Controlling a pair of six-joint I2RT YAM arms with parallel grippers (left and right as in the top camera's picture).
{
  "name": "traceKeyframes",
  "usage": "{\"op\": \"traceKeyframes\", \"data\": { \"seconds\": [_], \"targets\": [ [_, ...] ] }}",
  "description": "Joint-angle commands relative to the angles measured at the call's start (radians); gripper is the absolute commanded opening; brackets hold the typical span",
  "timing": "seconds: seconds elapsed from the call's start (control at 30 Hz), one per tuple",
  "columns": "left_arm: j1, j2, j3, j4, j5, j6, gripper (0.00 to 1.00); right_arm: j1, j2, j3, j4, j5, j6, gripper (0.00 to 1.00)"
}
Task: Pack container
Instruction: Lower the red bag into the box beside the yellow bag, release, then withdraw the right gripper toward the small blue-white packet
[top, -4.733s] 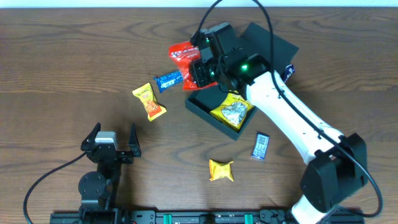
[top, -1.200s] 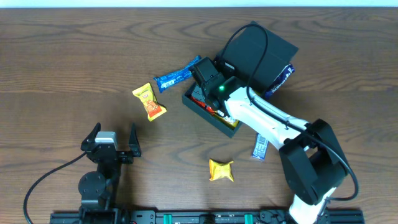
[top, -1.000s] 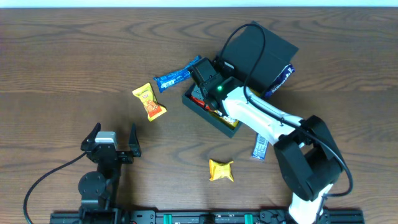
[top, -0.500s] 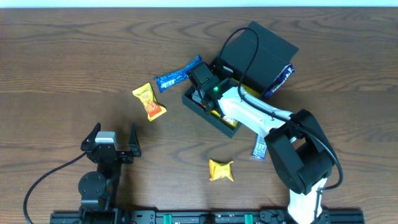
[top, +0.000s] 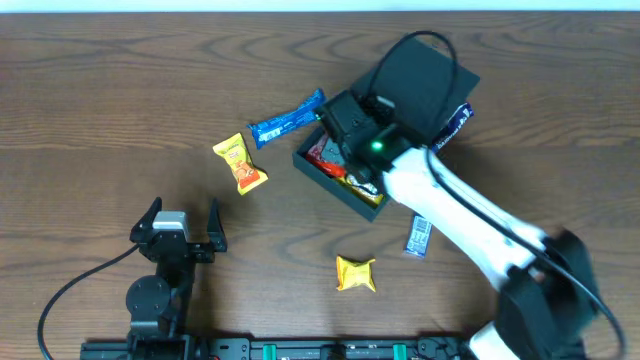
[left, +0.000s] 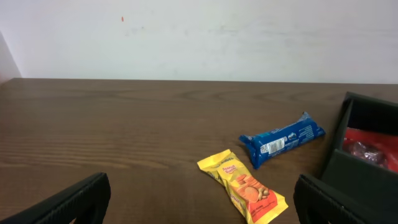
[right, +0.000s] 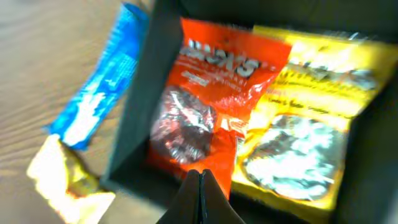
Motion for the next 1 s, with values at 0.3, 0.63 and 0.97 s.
{"op": "traceKeyframes", "data": {
  "seconds": [0.3, 0.63, 0.97],
  "targets": [
    [0.002, -0.002, -0.013, -0.044, 0.011, -0.003, 0.95, 0.024, -0.281, -0.167, -0.175, 0.046, -0.206, 0.01],
    [0.002, -0.002, -0.013, -0.044, 0.011, -0.003, 0.95, -0.090, -0.503, -0.401, -0.382, -0.116, 0.014, 0.02],
    [0.002, -0.002, -0.013, -0.044, 0.011, -0.003, 0.95, -0.090, -0.555, -0.689, -0.245, -0.198, 0.148, 0.66]
  ]
}}
